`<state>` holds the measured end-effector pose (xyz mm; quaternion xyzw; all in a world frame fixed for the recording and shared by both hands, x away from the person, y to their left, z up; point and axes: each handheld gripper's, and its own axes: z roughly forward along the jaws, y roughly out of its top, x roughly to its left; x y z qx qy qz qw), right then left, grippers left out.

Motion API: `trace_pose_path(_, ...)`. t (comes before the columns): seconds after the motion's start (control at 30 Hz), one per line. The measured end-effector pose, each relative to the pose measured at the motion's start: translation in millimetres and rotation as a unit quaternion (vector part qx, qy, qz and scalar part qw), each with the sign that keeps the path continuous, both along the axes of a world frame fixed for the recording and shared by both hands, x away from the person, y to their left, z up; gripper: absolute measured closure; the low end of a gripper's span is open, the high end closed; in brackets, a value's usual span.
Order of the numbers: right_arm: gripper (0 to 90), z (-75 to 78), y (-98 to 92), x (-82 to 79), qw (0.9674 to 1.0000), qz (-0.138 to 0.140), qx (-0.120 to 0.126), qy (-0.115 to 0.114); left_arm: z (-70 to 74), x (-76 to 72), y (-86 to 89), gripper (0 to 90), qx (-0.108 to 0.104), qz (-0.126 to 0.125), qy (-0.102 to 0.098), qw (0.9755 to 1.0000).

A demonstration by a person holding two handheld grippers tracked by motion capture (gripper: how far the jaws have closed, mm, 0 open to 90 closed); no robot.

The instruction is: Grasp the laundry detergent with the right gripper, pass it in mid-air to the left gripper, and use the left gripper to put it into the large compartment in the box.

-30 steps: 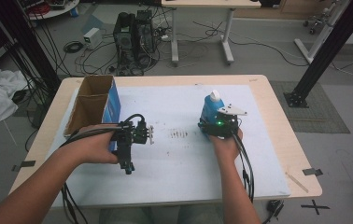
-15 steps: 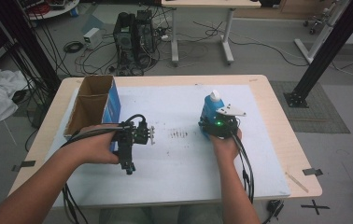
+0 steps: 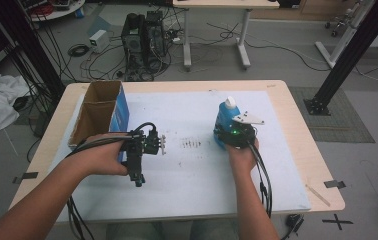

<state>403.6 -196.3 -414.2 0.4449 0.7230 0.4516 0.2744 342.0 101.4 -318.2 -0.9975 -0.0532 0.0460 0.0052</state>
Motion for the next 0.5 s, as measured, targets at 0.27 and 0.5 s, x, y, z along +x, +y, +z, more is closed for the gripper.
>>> trace_pose_path(0.27, 35.1, -0.5, 0.8, -0.1, 1.0, -0.001, 0.0, 0.001, -0.7, -0.2, 0.6, 1.7, 0.0, -0.003, -0.003, 1.0)
trace_pose_path(0.5, 40.4, -0.7, 2.9, -0.6, 1.0, -0.001, -0.003, -0.004, 0.3, -0.6, 1.9, 1.7, 0.001, 0.0, 0.0, 1.0)
